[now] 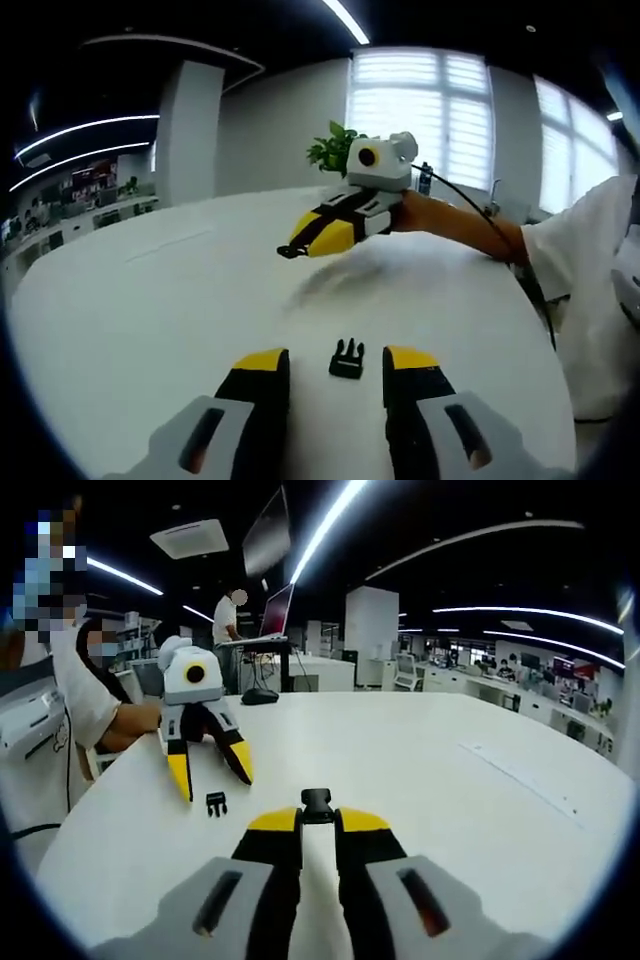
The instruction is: Snap the two parts of the plastic buckle together until the buckle closes and remains connected.
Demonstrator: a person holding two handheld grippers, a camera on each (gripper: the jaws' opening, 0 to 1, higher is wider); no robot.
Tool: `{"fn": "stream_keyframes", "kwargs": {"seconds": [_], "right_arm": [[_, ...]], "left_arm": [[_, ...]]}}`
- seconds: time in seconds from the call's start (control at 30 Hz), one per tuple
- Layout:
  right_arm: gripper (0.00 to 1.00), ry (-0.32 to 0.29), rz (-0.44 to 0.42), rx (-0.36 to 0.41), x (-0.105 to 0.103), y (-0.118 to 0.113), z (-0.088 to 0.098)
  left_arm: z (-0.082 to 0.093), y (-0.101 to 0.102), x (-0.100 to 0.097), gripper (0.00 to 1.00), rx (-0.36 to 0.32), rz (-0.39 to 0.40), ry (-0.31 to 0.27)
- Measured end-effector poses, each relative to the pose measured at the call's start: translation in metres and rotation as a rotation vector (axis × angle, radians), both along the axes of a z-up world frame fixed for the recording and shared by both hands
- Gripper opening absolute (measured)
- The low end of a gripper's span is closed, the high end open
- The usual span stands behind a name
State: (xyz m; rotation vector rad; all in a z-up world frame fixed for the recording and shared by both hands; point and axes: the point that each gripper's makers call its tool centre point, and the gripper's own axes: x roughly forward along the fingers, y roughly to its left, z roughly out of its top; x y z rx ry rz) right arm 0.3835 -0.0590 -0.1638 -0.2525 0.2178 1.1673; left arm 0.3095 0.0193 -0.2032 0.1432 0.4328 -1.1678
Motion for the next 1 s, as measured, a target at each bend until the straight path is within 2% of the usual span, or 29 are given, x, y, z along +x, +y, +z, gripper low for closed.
{"fn": "stream_keyframes", "kwargs": {"seconds": [0.17,0.43,0.63,1.0], "right_arm": [[0.11,-0.003,-0.002,0.010,-0.001,0.000,0.004],[0.11,-0.008,-0.006,0.001,-0.008,-0.003,0.004],[0.11,-0.013,-0.004,-0.011,-0.012,-0.003,0.004],[0.11,-0.027,0.008,-0.020,-0.018,-0.002,0.006]], "left_arm": [[-0.004,0.001,0.002,0.30,0.029,-0.003,-0.022],[-0.005,0.000,0.000,0.24,0.038,-0.017,-0.018],[-0.004,0.001,-0.001,0.20,0.048,-0.028,-0.043],[-0.003,0.001,-0.005,0.14,0.052,-0.045,-0.051]]}}
